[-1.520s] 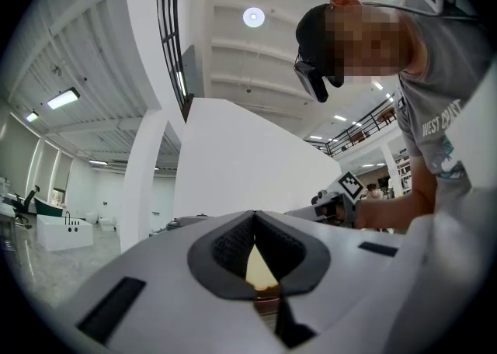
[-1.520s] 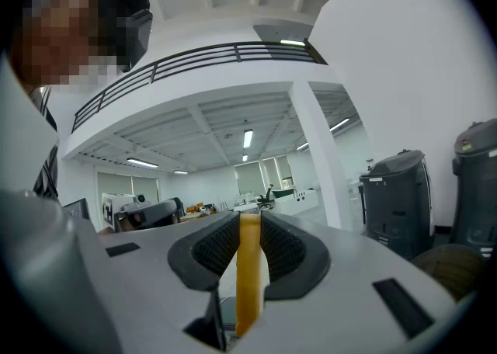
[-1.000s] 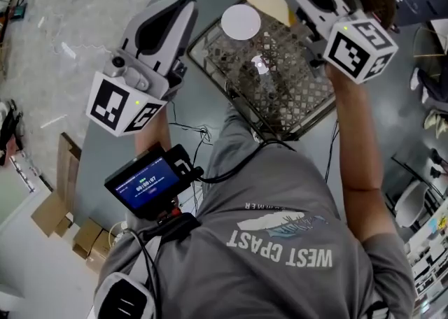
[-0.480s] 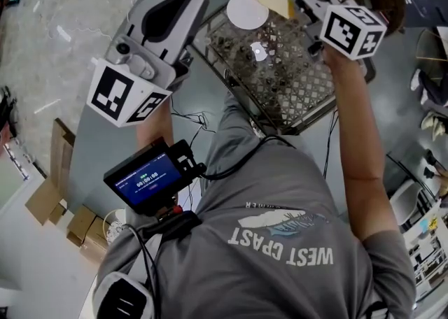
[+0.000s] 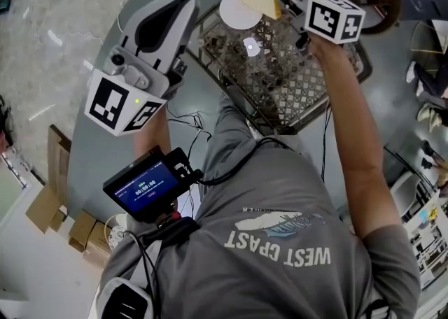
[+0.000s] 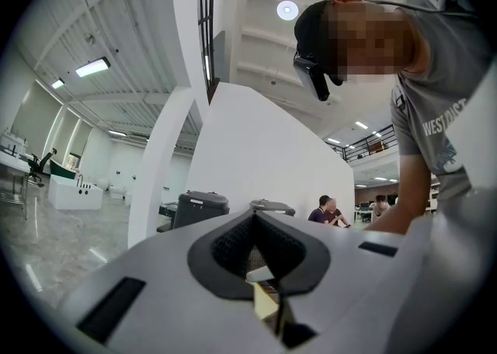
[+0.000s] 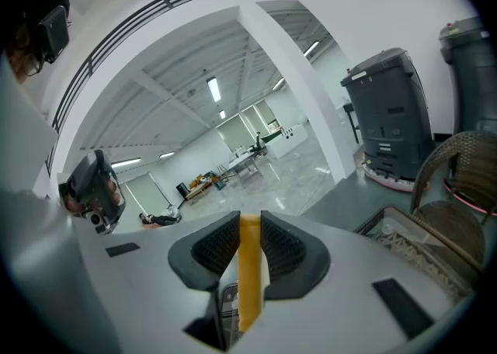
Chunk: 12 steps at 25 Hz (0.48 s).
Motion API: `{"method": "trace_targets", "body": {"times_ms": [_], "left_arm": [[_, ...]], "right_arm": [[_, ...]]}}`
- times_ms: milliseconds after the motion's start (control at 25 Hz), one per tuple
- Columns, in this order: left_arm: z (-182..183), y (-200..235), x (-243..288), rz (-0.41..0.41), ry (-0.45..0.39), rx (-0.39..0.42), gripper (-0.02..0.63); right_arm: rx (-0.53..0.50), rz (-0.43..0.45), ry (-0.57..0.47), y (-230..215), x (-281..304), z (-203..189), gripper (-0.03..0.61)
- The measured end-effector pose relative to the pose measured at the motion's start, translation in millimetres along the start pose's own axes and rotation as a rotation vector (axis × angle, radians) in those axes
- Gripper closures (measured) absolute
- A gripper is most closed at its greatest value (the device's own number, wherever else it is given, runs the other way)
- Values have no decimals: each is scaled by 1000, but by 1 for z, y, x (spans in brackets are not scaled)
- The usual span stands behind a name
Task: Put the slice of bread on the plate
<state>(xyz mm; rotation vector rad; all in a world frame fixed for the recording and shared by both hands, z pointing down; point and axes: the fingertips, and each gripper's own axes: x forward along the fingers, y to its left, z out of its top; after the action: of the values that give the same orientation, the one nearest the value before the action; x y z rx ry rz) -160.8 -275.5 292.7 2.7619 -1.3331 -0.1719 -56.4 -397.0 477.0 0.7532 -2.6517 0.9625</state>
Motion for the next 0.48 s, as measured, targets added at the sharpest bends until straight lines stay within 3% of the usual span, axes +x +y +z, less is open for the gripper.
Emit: {"method": "trace_targets", "body": {"times_ms": [480], "left_arm": [[-30, 8, -3, 18, 23, -44, 606]], "right_arm": [[125, 1, 68, -39, 33, -40, 497]]}}
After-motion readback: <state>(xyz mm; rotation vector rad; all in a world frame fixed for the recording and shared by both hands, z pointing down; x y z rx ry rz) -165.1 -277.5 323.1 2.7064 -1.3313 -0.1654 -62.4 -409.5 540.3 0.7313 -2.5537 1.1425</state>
